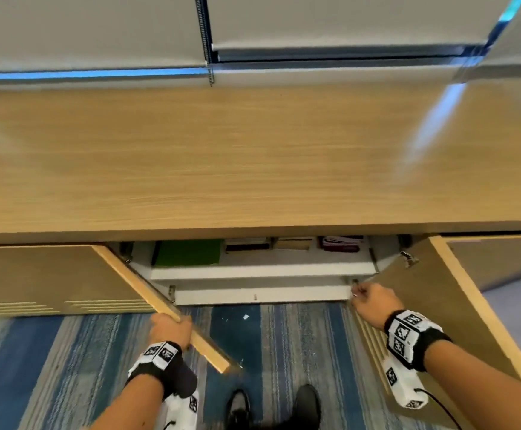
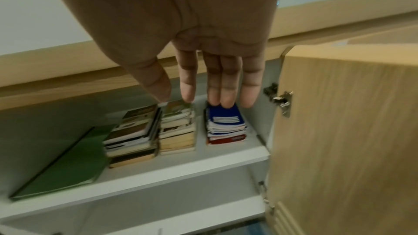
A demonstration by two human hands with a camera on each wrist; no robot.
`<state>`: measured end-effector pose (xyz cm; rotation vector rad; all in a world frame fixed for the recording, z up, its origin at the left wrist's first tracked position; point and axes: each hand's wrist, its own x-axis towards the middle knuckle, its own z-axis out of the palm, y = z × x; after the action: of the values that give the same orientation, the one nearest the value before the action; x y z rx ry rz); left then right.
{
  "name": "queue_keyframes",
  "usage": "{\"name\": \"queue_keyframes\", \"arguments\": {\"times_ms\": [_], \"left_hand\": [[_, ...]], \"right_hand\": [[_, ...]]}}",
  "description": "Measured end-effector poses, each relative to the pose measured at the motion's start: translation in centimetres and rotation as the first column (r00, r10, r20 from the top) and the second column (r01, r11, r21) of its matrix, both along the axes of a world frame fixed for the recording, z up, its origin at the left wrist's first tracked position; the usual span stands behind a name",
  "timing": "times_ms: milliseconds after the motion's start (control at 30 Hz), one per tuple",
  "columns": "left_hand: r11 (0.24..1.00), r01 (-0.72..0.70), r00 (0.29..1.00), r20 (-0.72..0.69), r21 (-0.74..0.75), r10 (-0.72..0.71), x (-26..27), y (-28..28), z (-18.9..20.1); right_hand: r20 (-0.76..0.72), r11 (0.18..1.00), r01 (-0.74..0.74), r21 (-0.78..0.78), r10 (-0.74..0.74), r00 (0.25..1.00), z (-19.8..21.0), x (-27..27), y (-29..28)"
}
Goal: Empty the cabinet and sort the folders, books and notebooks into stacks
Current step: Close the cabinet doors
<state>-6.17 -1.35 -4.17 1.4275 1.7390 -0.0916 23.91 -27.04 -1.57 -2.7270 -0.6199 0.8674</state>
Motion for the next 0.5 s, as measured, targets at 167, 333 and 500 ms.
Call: {"name": "queue_keyframes", "arguments": {"times_ms": [167,333,500], "left_hand": [[0.988,-0.092,0.977,0.179,-0.121,0.113,7.0,3.3,-2.3],[0.924,-0.131,0.936,0.263,-0.359,0.234,9.9,5.2,-1.0],[0.877,-0.115,0.862,0.393,-0.466,0.321,11.3,6.0,1.6]], "right_hand": [[0.380,0.977,0.124,-0.175,-0.049,0.924,2.1,5.4,-5.7],[0.408,0.903,0.404,-0.145,-0.317,0.856,1.8,9.4,-12.7],[0.210,0.838,0.457,-0.299,-0.410,0.888,-1.0,9.4,-18.2]]}}
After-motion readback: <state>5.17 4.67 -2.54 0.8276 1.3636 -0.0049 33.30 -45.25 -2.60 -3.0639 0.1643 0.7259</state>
